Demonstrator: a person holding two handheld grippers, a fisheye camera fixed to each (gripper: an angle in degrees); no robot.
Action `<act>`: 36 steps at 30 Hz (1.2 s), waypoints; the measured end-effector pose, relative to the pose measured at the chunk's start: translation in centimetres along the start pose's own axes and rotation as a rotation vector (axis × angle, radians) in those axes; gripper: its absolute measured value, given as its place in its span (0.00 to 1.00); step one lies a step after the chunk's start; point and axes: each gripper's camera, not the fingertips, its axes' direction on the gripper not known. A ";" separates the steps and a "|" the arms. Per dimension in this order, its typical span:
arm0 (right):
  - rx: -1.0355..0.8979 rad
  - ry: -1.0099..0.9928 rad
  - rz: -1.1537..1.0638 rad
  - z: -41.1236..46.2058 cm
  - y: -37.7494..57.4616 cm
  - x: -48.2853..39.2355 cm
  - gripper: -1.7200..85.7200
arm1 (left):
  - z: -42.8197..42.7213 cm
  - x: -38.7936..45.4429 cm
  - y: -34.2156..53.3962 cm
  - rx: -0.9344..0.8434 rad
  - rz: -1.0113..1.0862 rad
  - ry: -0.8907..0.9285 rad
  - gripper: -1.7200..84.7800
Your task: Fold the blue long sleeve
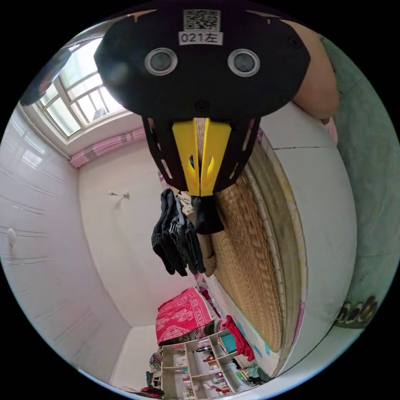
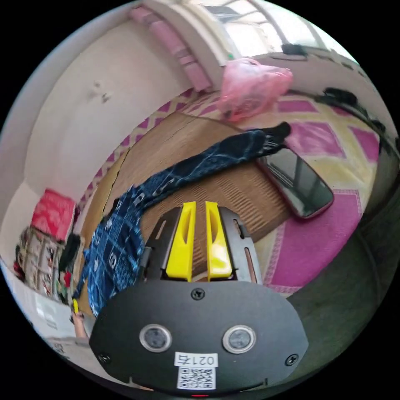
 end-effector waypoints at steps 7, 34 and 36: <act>0.096 -0.218 0.450 0.9 -5.2 29.8 0.10 | 1.4 1.7 0.9 -0.046 0.062 -0.012 0.08; 0.148 -0.090 0.607 -4.8 -13.5 50.6 0.12 | 4.6 3.6 3.3 -0.096 0.042 -0.103 0.08; 0.163 -0.081 0.648 -5.2 -14.7 50.4 0.10 | 4.6 3.4 3.3 -0.091 0.036 -0.101 0.08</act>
